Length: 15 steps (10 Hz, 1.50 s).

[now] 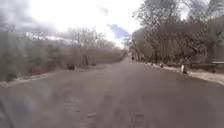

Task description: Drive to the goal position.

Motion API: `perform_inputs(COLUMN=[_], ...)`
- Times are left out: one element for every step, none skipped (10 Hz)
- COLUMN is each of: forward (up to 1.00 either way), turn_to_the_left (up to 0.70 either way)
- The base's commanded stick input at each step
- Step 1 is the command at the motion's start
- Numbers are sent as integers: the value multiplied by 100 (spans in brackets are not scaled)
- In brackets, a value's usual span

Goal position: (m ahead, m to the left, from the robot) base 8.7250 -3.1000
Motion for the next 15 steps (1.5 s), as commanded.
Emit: perform_inputs(forward=[70, 70, 70, 70, 70, 70, 70, 70, 70, 70, 70, 70, 70, 70, 70], turn_to_the_left=[0, 0, 0, 0, 0, 0, 0, 0, 0, 0, 0, 0, 0, 0, 0])
